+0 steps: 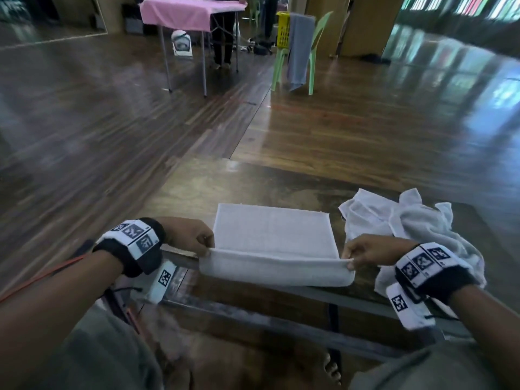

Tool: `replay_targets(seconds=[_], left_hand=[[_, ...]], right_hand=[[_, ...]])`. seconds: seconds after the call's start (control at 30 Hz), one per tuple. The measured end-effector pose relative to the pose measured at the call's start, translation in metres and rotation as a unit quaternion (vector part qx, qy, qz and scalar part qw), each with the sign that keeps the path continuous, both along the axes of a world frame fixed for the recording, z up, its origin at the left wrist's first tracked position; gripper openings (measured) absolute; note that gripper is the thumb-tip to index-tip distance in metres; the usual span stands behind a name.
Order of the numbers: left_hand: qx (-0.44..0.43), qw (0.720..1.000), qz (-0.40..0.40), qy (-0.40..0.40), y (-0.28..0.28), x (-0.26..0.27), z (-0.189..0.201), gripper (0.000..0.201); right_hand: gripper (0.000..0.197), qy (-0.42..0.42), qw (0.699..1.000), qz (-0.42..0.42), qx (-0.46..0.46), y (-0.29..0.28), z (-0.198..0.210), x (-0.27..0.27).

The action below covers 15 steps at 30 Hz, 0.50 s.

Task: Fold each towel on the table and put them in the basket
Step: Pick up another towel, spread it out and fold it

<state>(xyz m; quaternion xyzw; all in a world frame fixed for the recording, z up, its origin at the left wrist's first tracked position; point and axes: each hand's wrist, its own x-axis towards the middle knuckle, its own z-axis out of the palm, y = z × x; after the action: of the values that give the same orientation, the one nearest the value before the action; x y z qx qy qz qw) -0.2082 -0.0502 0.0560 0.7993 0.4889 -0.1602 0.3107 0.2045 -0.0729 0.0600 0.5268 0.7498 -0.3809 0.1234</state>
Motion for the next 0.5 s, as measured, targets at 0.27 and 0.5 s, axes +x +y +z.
replay_targets(seconds=[0.27,0.5], left_hand=[[0.156,0.983,0.068,-0.073,0.055,0.001,-0.021,0.015],[0.243,0.957,0.136,-0.084,0.106,0.003,-0.046,0.018]], right_hand=[[0.010,0.084,0.967,-0.172,0.168,0.056,-0.029,0.008],[0.009,0.061,0.945,-0.244,0.211,0.113,-0.034,-0.009]])
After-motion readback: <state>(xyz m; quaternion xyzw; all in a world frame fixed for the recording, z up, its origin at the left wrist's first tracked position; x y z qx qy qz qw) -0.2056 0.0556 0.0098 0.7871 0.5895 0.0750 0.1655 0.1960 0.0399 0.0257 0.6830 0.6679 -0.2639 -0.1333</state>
